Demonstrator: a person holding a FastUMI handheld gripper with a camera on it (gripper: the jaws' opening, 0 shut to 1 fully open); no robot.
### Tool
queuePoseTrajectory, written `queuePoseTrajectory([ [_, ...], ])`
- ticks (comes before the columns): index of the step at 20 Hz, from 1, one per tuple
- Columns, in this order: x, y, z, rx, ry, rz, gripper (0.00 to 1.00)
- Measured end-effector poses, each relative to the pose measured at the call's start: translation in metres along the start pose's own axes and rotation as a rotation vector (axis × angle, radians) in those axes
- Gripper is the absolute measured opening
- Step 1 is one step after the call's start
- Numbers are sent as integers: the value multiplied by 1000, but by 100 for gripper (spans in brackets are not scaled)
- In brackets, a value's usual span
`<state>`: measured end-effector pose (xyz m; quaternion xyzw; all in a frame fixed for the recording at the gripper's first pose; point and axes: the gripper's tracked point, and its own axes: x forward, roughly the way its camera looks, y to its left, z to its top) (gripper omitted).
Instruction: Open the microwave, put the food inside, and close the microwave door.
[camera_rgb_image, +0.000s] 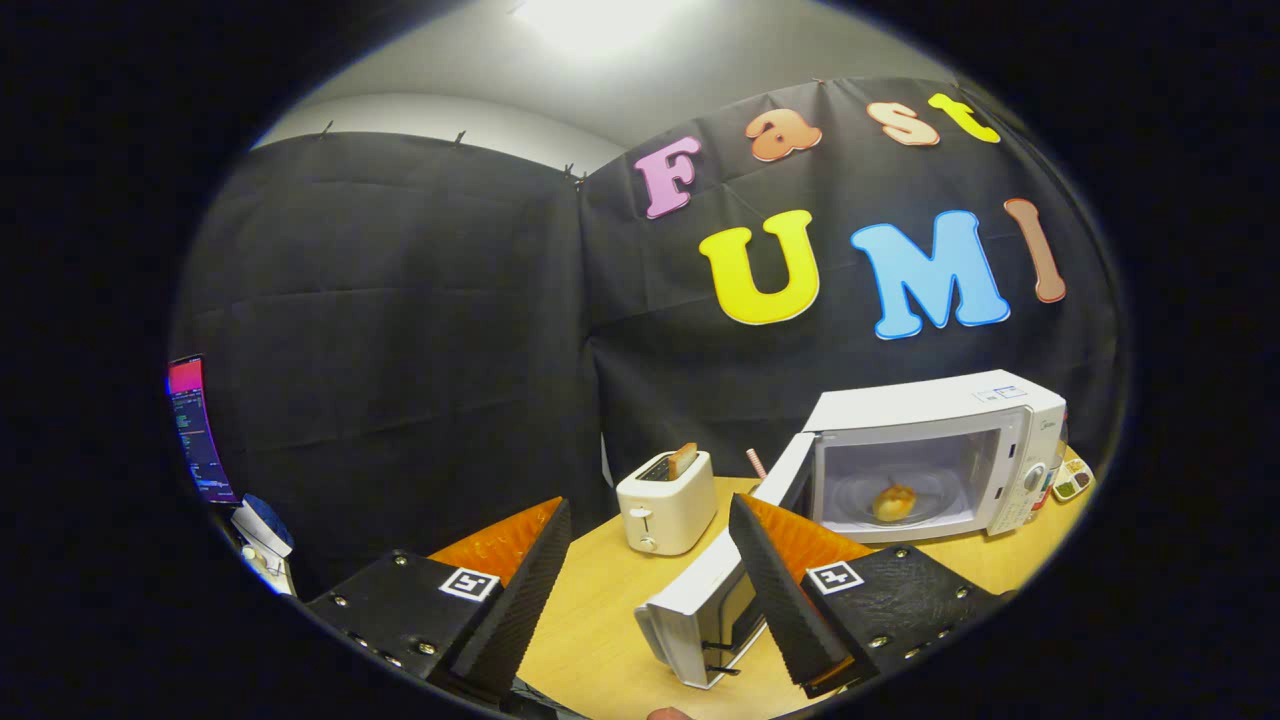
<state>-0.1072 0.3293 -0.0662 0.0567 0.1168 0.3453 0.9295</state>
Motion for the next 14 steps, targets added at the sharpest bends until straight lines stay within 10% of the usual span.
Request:
queuePoseTrajectory([
  [14, 33, 69, -96, -38, 191, 131, 86],
])
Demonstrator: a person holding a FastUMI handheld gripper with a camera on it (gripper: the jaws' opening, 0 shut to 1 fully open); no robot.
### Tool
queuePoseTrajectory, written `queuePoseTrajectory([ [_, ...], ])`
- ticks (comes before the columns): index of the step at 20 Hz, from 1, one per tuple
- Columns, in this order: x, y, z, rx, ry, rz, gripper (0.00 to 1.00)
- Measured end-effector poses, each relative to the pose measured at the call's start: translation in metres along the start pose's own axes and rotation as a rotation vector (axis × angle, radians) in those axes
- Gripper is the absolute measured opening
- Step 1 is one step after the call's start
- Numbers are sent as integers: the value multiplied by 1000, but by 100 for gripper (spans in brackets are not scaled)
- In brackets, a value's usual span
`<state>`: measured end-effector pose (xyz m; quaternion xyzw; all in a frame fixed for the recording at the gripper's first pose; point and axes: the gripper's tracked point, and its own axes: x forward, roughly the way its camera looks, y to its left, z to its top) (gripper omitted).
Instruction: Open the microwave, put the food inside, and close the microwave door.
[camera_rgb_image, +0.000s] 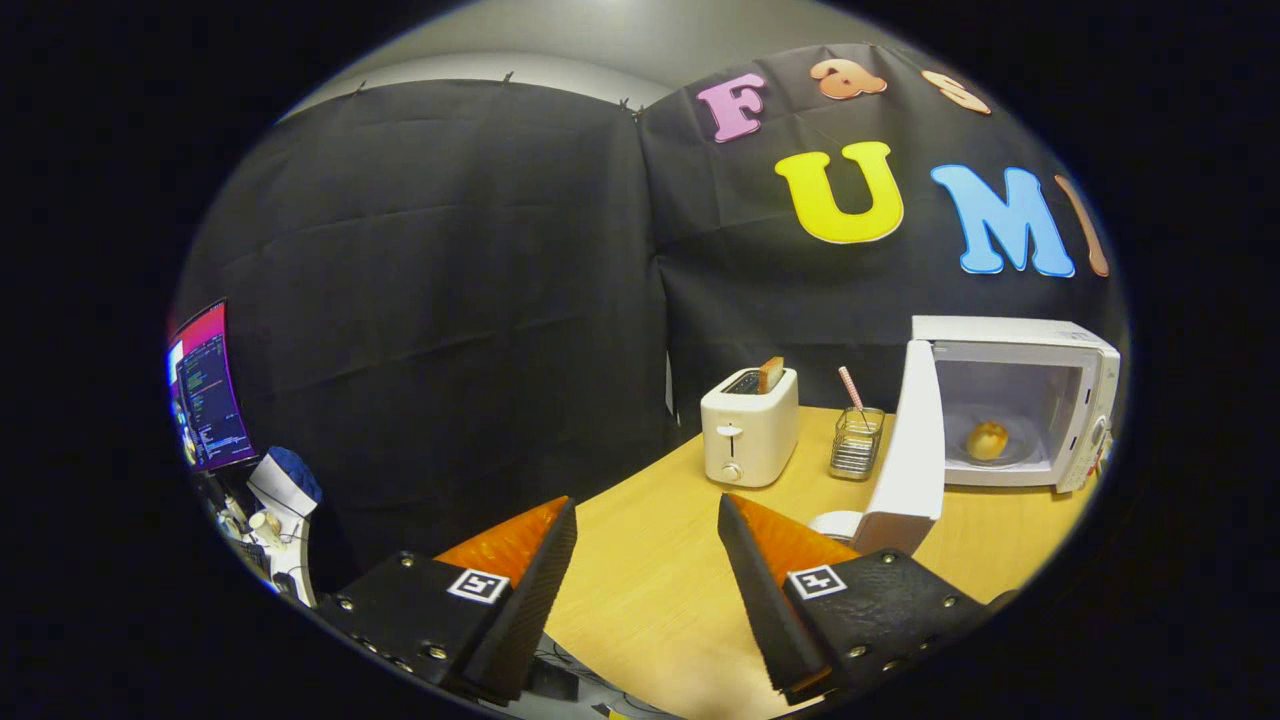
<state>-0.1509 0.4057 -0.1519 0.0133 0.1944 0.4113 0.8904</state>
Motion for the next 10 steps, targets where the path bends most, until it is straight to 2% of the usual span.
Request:
queuePoseTrajectory([
  [2, 4, -5, -10, -33, 22, -16, 70],
  [3, 6, -7, -15, -36, 37, -19, 51],
  [4, 10, -9, -22, -36, 51, -26, 45],
  [7, 12, -22, -35, -17, 88, -52, 16],
  [8, 13, -25, -40, -14, 107, -57, 17],
  [10, 13, -44, -49, -50, 149, -123, 17],
])
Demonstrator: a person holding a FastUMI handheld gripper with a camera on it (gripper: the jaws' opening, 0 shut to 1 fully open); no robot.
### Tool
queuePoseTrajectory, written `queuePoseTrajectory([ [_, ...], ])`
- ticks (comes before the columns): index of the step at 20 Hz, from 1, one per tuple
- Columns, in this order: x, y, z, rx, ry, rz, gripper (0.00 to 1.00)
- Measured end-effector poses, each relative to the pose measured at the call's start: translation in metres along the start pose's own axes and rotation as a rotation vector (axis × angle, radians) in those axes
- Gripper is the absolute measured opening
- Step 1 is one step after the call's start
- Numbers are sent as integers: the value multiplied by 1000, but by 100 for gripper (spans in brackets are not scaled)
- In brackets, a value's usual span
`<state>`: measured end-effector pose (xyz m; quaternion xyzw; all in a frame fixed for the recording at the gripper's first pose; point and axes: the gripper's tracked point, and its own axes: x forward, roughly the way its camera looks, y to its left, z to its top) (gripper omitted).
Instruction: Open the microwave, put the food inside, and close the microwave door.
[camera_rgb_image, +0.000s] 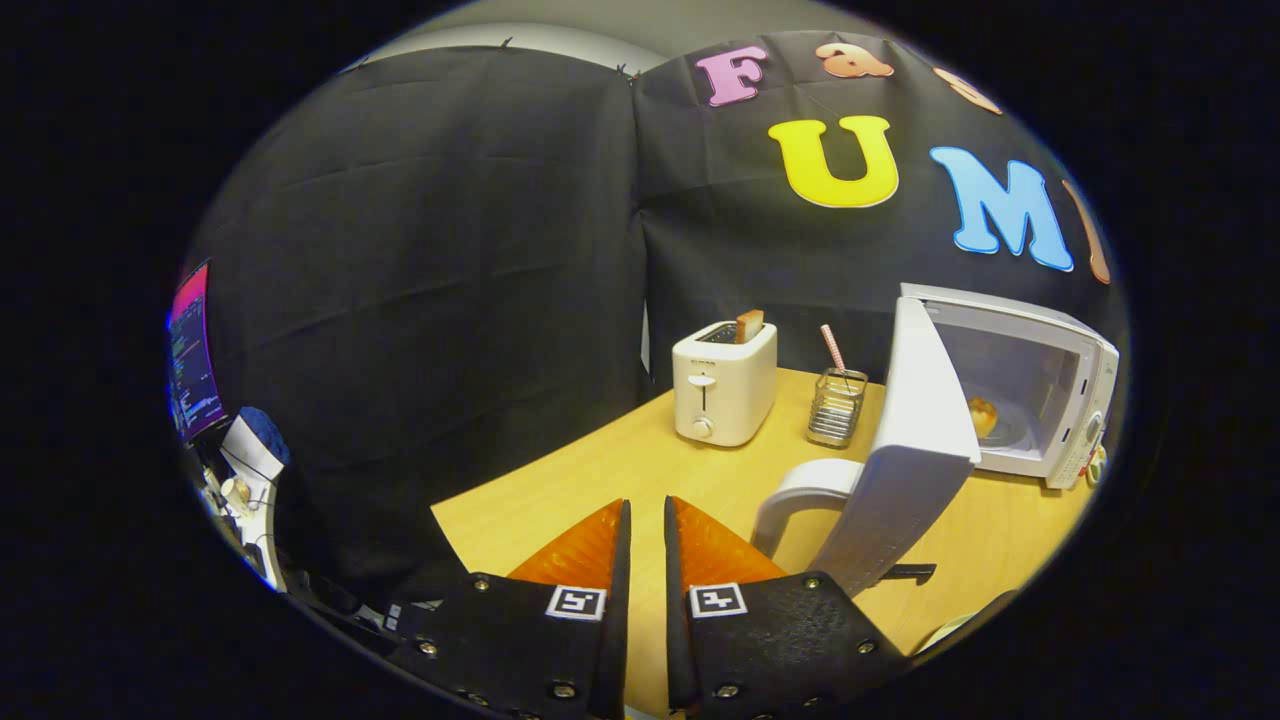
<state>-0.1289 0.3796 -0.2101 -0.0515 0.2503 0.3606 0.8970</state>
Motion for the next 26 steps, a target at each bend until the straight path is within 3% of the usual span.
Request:
queuePoseTrajectory([
  [1, -11, -15, 3, -10, -9, -60, 9],
  [2, -1, -16, -1, 27, -17, -53, 2],
  [3, 1, -17, 0, 53, -8, -37, 0],
  [16, -43, -59, -12, 87, 1, -106, 0],
  [26, -73, -157, -7, 153, -5, -239, 0],
])
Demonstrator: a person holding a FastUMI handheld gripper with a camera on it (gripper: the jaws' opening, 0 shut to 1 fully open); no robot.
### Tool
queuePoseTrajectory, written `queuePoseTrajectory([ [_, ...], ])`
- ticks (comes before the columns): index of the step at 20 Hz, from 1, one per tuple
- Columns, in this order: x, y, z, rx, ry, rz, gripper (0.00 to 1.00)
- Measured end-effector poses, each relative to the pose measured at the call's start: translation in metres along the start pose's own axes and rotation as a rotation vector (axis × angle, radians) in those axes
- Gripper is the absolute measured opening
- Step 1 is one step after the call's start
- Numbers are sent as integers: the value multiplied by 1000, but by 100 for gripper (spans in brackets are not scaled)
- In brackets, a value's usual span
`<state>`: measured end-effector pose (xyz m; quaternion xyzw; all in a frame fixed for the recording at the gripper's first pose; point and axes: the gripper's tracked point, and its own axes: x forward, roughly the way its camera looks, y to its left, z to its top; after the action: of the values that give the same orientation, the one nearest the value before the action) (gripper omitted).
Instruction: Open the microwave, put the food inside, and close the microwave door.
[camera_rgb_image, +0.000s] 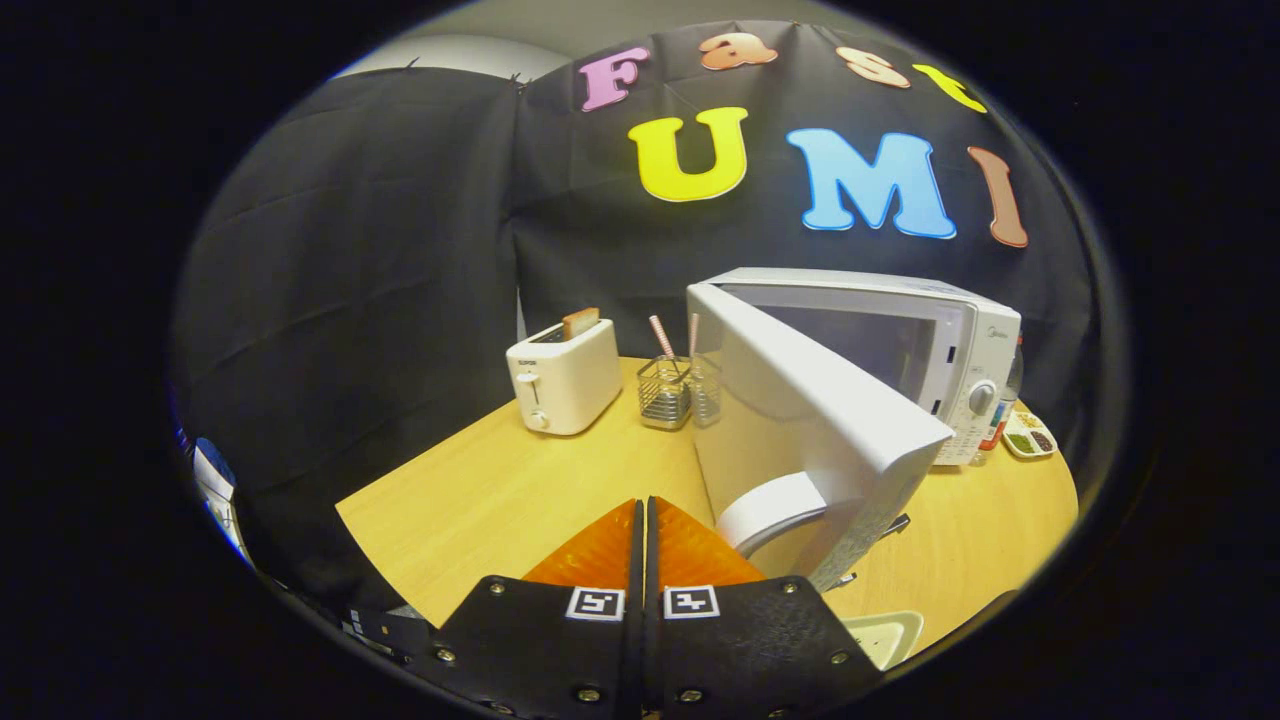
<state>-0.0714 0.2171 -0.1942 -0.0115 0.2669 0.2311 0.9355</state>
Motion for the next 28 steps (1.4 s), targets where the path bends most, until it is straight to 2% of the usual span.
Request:
queuePoseTrajectory([
  [18, 35, -147, 25, 93, 0, -124, 0],
  [28, 77, -210, 49, 117, -22, -175, 0],
])
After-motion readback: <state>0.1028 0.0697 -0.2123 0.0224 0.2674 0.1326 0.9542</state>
